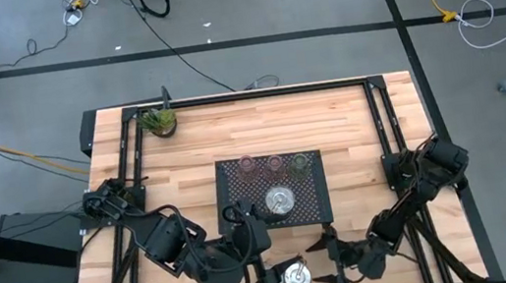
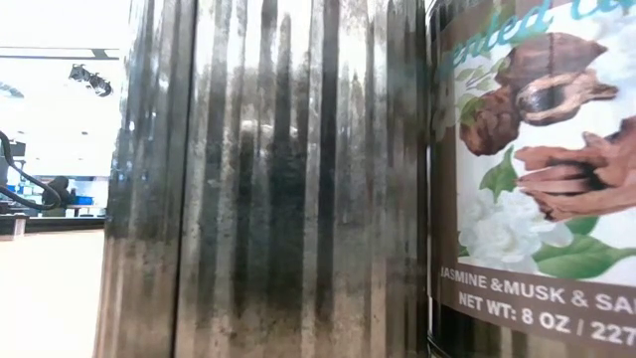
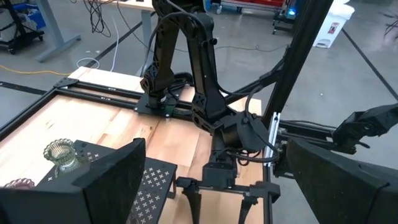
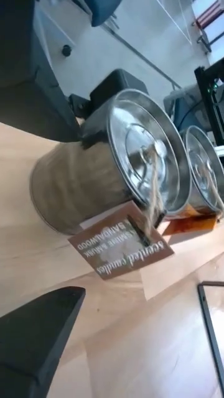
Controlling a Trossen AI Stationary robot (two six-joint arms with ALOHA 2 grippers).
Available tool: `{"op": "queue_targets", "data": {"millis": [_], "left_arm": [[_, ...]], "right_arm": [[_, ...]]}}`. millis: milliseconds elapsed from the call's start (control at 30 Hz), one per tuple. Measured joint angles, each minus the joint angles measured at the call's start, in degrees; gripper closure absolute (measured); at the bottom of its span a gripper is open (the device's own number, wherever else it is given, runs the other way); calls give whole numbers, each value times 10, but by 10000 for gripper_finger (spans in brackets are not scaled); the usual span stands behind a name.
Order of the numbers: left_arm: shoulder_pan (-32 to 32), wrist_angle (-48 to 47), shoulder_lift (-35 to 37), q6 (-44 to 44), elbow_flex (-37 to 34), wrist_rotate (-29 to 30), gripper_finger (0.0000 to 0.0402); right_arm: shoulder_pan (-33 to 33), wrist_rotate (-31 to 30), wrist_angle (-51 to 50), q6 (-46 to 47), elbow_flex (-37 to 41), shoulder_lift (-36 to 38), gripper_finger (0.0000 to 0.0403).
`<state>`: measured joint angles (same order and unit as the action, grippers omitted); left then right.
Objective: Pick & Place candle stick holders
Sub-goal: Put the right silver scented candle on the shelf
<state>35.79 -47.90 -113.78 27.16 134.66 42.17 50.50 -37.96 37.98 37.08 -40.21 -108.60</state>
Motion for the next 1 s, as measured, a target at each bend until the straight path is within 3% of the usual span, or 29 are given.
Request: {"op": "queue_targets", "data": {"millis": [167,367,667,1000], "left_arm": [[0,-5,0,0,0,0,12],[0,-9,0,0,0,0,12],[0,-10,0,-13,0,0,12],[-1,-11,0,-15,0,0,12]], "right_arm": [[-5,7,8,0,0,-5,16],[-1,35,89,-30,-22,-67,24],[-14,46,68,-90,-112,-128,23],[-43,43,59,-91,-166,-168,23]]}}
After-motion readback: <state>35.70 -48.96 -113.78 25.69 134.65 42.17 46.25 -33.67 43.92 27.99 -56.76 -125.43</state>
